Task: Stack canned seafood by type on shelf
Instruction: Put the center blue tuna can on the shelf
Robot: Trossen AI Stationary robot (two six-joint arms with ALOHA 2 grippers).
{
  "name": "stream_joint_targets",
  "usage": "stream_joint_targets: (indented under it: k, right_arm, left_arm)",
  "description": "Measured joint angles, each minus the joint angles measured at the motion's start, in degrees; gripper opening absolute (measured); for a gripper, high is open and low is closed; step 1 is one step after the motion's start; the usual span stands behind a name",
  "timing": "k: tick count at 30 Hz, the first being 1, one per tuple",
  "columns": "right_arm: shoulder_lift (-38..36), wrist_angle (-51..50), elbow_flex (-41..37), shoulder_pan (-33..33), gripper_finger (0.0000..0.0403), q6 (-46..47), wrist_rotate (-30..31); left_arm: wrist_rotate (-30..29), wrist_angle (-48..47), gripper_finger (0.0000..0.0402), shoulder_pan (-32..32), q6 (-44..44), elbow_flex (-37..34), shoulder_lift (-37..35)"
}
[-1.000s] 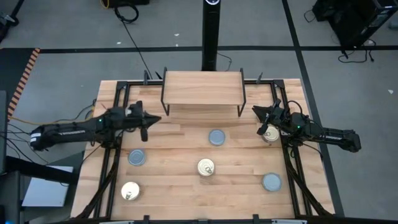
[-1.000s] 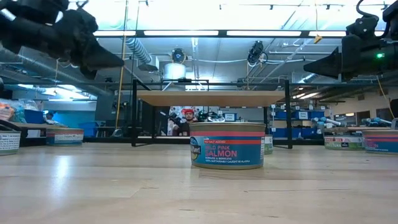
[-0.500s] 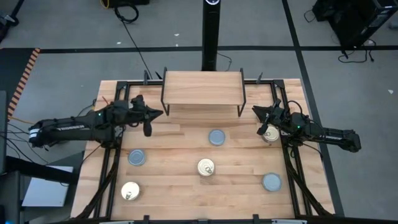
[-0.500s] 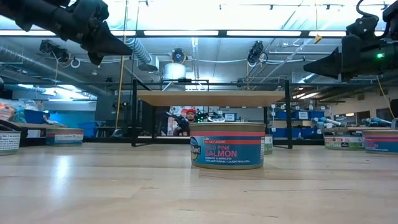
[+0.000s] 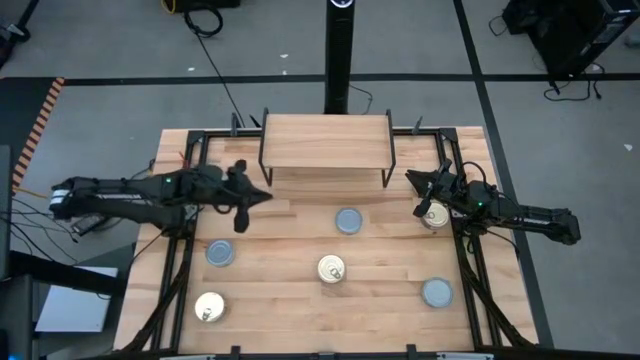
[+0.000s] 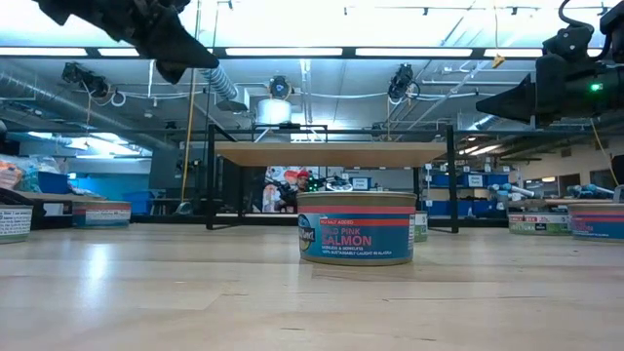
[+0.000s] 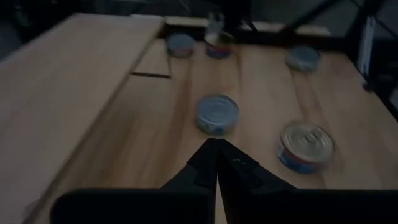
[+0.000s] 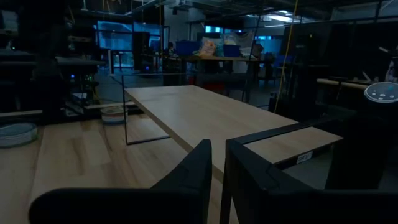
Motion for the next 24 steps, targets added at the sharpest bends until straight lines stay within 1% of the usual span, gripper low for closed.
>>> stream_joint_targets:
  k: [4,7,11,15,17,19,22,24]
  right_arm:
    - [0.0,-0.02,0.0,-0.01,0.0062,0.02,0.0]
    - [0.0,-0.02,0.0,0.0,0.0062,0.0,-0.02]
    - [0.0,-0.01,0.0,0.0,0.0062,0.0,-0.01]
    - [0.0,0.0,0.0,-0.01,0.0062,0.01,-0.02]
    - [0.0,-0.02,0.0,-0.02,0.0062,0.0,0.0]
    - [0.0,0.0,0.0,-0.02,0.0062,0.02,0.0]
    - [0.0,0.0,0.0,-0.02,0.0062,0.0,0.0]
    - [0.0,0.0,0.0,0.0,0.0062,0.0,0.0]
  left_arm:
    - [2.12,-1.51,0.0017,-2.88,1.78,2.6,5.87]
    - [2.95,-1.54,0.0017,-4.62,0.39,5.05,11.1]
    - [5.31,1.62,0.0017,-6.54,-4.26,7.92,18.89]
    - [7.86,6.91,0.0017,-8.63,-4.11,10.08,27.61]
    - [10.24,9.1,0.0018,-9.14,-4.09,11.58,31.8]
    - [13.02,9.77,0.0023,-9.32,-4.26,13.49,35.88]
    - [13.79,9.71,0.004,-9.46,-4.96,16.05,41.57]
    - [13.94,9.37,0.0058,-9.46,-5.95,17.41,44.96]
